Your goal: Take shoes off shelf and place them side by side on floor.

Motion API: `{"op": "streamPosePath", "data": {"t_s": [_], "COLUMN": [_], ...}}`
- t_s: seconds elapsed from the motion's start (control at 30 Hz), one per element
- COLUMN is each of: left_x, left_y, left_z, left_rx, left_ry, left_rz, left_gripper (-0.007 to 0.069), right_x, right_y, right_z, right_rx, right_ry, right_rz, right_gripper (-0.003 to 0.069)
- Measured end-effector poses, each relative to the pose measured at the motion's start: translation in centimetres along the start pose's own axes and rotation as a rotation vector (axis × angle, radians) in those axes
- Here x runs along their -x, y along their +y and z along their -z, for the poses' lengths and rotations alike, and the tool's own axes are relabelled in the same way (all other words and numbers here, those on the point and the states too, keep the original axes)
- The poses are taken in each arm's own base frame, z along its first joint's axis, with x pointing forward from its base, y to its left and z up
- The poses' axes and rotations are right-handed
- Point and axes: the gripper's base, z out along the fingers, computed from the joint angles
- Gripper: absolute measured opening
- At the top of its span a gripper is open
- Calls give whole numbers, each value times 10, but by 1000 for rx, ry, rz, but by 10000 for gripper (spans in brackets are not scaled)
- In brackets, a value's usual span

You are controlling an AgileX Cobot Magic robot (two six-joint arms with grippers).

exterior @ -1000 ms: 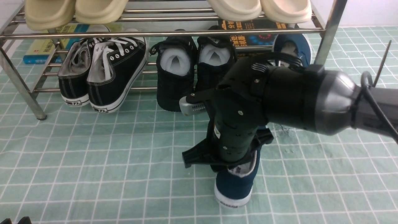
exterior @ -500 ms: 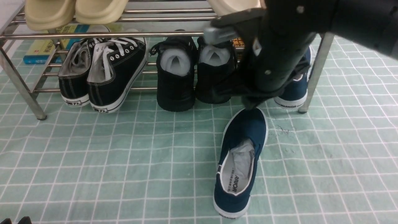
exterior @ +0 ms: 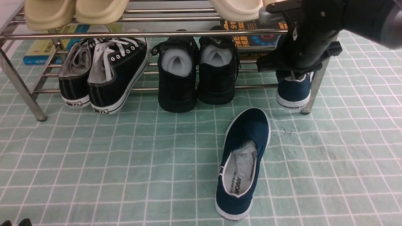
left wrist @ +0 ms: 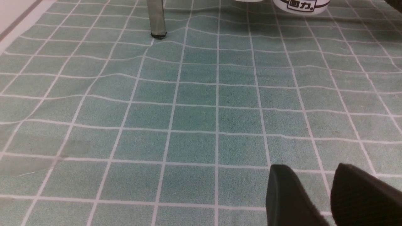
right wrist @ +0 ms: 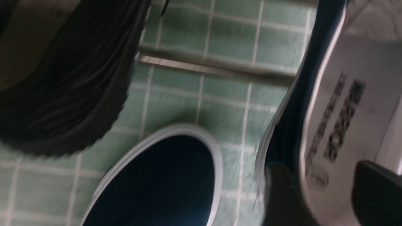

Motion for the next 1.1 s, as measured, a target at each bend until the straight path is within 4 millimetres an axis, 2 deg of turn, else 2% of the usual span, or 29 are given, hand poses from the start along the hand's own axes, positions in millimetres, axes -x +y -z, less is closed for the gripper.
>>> {"op": "streamPosePath", "data": {"t_s": [0.1, 0.23, 0.27, 0.33, 0.4, 0.43, 0.47, 0.5, 0.57, 0.7, 0.77, 0.83, 0.87, 0.97, 1.1], "left_x": [0, 0, 0, 0, 0, 0, 0, 0, 0, 0, 0, 0, 0, 0, 0], "left_y": [0, 0, 0, 0, 0, 0, 0, 0, 0, 0, 0, 0, 0, 0, 0], "left_z": [0, 0, 0, 0, 0, 0, 0, 0, 0, 0, 0, 0, 0, 0, 0], "left_rx": [0, 0, 0, 0, 0, 0, 1, 1, 1, 1, 1, 1, 1, 1, 1], "left_ry": [0, 0, 0, 0, 0, 0, 0, 0, 0, 0, 0, -1, -1, 0, 0], "left_rz": [0, -1, -1, -1, -1, -1, -2, -2, -2, -2, -3, -3, -3, -3, -3], "left_gripper": [243, 243, 243, 243, 243, 243, 243, 243, 243, 243, 243, 243, 243, 243, 243], "right_x": [2, 1, 1, -1, -2, -2, -3, -5, -8, -27, -36, -44, -47, -74, -110], "right_y": [-3, 0, 0, 1, 0, 0, 1, 3, 6, 27, 33, 34, 33, 25, 11], "right_z": [-18, -39, -43, -49, -47, -47, -43, -35, -23, 60, 106, 136, 140, 150, 132], "right_rx": [-9, -5, -6, -10, -9, -8, 1, 20, 46, 182, 245, 276, 279, 250, 163], "right_ry": [-17, -28, -26, -16, -1, -1, 15, 42, 80, 183, 175, 134, 134, 166, 271], "right_rz": [7, 18, 21, 26, 30, 31, 44, 58, 77, 142, 163, 167, 165, 138, 97], "right_gripper": [421, 417, 397, 307, 168, 152, 70, 23, 19, 19, 19, 19, 19, 19, 19]}}
